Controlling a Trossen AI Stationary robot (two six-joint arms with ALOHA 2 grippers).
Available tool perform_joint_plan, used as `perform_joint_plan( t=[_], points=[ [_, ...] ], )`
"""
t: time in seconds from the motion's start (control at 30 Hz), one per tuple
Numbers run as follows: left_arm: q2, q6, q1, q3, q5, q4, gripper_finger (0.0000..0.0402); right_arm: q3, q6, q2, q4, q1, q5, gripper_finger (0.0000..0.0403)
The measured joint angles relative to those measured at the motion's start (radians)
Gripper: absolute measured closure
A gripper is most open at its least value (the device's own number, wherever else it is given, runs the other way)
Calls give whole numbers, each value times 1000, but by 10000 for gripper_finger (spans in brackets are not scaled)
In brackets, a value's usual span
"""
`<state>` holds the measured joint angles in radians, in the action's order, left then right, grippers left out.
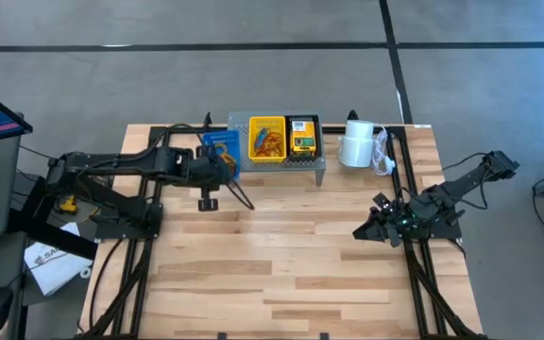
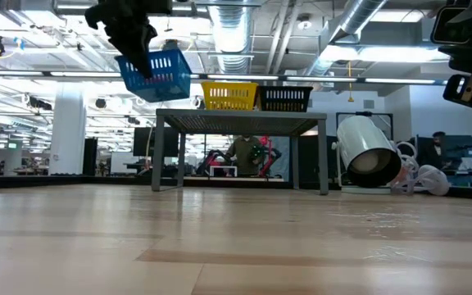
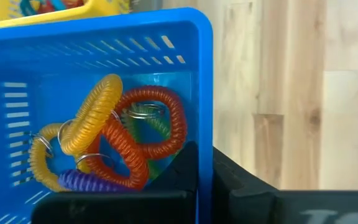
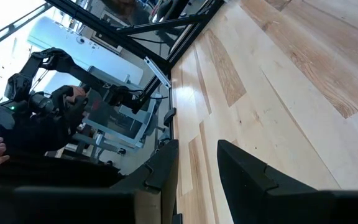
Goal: Pick & Place Office Desk Supplies
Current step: Put the blue basket on the shelf
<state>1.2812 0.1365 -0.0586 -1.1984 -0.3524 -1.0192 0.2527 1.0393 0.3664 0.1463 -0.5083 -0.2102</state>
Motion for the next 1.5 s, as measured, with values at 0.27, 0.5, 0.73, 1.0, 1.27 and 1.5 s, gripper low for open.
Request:
perform_joint_plan(
  t=[0.27, 0.5, 0.73, 1.0, 1.27, 1.5],
  points=[
    [10, 74, -94, 0, 27, 23, 401, 0, 0, 0, 0, 0, 0, 294],
    [11, 121, -149, 0, 55, 61, 401, 0, 0, 0, 0, 0, 0, 294],
    [30, 123, -188, 1, 79, 87, 401, 0, 0, 0, 0, 0, 0, 294],
    [104, 168, -193, 0, 100, 120, 401, -1, 0, 0, 4, 1, 0, 294],
    [109, 204, -219, 0, 131, 148, 401, -1, 0, 0, 4, 1, 0, 294],
    [110, 223, -229, 0, 144, 167, 401, -1, 0, 0, 4, 0, 0, 294]
  ],
)
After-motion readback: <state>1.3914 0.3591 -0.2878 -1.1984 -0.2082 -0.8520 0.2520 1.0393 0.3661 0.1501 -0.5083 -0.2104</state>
